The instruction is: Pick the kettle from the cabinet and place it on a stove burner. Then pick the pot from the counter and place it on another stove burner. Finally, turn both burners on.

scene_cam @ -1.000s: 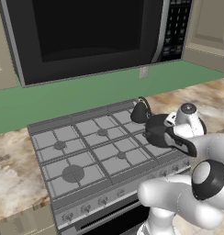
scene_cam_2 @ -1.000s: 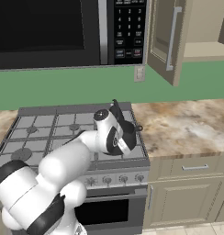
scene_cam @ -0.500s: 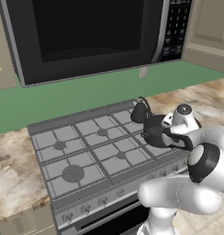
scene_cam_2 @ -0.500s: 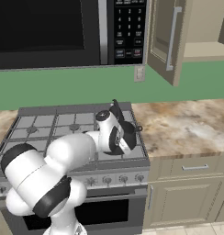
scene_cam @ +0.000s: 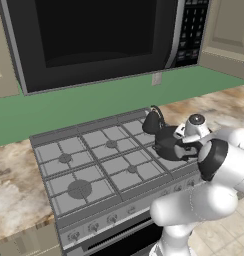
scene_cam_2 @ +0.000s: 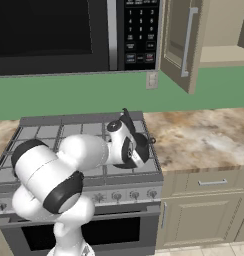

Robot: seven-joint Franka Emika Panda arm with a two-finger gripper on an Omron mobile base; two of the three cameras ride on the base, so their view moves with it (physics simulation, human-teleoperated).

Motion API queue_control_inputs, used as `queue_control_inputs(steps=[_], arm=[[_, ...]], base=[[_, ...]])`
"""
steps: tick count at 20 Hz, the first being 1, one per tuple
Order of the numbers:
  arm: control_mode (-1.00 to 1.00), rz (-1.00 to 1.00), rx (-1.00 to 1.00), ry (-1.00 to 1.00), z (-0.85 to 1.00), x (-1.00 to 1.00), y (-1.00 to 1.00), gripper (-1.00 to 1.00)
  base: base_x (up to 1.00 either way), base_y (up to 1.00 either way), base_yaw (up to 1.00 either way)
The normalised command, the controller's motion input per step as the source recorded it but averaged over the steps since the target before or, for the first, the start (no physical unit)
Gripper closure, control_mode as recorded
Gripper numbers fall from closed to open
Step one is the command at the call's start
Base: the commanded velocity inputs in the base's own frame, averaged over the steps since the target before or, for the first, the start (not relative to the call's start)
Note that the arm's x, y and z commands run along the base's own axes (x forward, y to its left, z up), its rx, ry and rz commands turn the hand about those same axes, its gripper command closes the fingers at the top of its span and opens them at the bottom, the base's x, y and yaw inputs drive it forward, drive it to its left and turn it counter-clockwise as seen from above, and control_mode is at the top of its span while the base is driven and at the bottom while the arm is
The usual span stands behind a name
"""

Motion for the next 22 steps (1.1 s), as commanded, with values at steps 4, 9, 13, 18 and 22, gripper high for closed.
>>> queue_control_inputs(steps=[4, 9, 13, 18, 22], arm=[[-1.00, 0.00, 0.00, 0.01, -0.16, 0.16, -0.08, 1.00], [-1.00, 0.00, 0.00, 0.01, -0.17, 0.18, -0.07, 1.00], [-1.00, 0.00, 0.00, 0.00, -0.20, 0.17, -0.05, 1.00], [-1.00, 0.00, 0.00, 0.02, -0.09, 0.04, -0.16, 1.00], [-1.00, -0.01, 0.01, 0.00, -0.02, -0.06, -0.22, -1.00]], base=[[0.00, 0.00, 0.00], [0.00, 0.00, 0.00], [0.00, 0.00, 0.00], [0.00, 0.00, 0.00], [0.00, 0.00, 0.00]])
